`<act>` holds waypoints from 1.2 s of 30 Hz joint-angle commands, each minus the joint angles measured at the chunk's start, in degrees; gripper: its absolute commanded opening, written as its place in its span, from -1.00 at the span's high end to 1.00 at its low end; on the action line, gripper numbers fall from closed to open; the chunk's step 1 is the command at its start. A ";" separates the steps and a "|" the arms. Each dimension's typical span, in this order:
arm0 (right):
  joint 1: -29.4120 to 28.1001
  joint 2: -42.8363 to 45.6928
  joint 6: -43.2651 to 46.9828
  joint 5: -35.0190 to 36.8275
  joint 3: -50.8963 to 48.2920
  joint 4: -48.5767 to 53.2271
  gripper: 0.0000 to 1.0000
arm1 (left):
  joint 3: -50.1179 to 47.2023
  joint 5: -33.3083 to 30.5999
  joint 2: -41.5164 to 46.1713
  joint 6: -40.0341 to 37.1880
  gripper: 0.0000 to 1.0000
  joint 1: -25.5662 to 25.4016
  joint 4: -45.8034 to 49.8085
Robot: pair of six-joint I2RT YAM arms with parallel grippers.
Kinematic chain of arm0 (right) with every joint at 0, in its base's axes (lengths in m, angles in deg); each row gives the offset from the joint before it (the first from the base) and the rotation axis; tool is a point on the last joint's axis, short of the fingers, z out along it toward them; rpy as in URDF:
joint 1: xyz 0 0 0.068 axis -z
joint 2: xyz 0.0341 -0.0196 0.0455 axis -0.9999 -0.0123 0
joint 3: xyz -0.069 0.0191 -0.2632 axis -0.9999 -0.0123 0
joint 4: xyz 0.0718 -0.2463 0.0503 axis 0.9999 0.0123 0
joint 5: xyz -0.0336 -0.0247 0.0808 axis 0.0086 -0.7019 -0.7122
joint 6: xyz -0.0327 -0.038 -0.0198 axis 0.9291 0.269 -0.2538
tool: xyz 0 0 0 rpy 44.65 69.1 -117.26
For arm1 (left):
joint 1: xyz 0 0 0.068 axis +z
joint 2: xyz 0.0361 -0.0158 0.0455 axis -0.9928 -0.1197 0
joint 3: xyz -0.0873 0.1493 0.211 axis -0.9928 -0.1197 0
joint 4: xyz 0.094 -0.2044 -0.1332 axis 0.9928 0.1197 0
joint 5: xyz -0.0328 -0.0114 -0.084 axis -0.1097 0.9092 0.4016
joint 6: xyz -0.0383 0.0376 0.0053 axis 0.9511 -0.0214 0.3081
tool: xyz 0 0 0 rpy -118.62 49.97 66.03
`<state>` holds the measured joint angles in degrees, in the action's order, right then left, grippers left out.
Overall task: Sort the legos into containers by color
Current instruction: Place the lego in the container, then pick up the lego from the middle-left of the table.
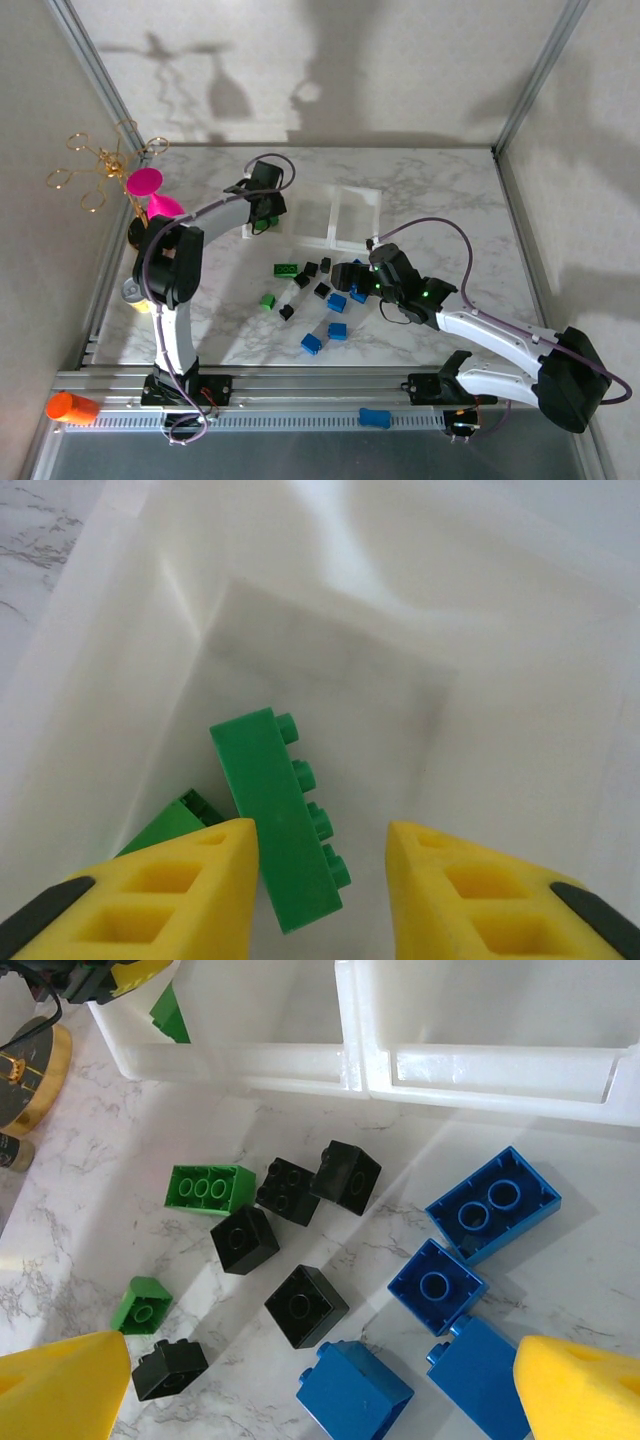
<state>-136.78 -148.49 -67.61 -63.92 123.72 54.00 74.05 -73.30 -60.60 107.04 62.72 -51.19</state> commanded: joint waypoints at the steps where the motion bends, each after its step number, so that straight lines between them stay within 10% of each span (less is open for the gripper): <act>1: 0.53 -0.36 1.09 0.61 2.22 0.66 -0.98 | 0.86 -0.99 5.32 -0.67 0.20 0.09 1.84; 24: -5.58 -4.08 7.45 -8.36 -3.46 -10.17 -0.98 | -36.27 -4.84 44.69 8.77 -0.05 -16.30 7.66; 36: -9.16 -8.84 6.92 -8.05 -3.62 -15.21 -0.98 | -44.71 -5.93 44.25 13.44 -0.14 -24.09 10.60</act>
<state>-145.43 -156.56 -61.21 -71.70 120.31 41.50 29.96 -76.76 -15.16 119.15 38.96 -41.88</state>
